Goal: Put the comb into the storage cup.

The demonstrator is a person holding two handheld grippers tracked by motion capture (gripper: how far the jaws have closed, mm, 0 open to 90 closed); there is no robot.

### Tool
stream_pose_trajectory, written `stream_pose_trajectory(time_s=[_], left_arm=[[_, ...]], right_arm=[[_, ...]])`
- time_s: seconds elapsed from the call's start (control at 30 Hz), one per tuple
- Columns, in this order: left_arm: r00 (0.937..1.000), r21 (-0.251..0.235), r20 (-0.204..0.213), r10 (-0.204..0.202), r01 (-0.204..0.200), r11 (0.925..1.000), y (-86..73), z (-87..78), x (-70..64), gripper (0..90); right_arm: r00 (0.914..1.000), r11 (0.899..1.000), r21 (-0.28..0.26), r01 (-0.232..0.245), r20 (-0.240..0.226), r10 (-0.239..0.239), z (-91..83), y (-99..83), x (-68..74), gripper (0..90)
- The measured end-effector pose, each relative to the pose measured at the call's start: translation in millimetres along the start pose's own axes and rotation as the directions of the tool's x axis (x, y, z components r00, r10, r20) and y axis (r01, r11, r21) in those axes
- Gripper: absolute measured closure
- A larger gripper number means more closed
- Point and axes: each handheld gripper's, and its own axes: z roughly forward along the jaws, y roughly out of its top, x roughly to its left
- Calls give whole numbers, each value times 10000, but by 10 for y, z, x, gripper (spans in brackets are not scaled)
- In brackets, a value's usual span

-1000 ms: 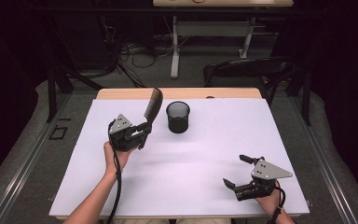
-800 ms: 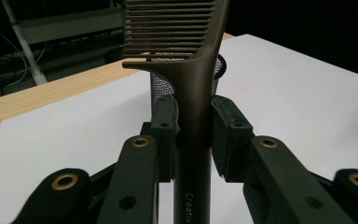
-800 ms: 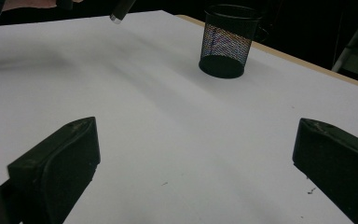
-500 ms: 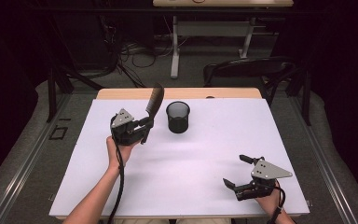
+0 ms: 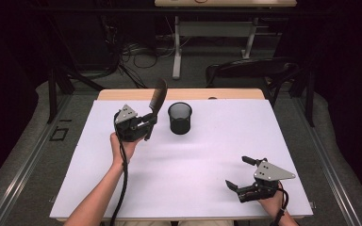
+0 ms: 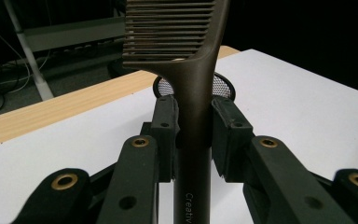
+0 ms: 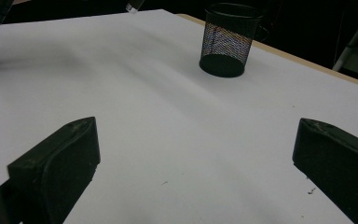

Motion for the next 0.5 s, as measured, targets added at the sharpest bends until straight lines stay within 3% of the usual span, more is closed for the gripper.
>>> stream_pose_trajectory(time_s=[0.5], left_arm=[[10000, -135, -27, -38, 37, 9999, 87, 102, 10, 726]], right_arm=[[10000, 10000, 35, -16, 22, 16, 1, -2, -3, 3]])
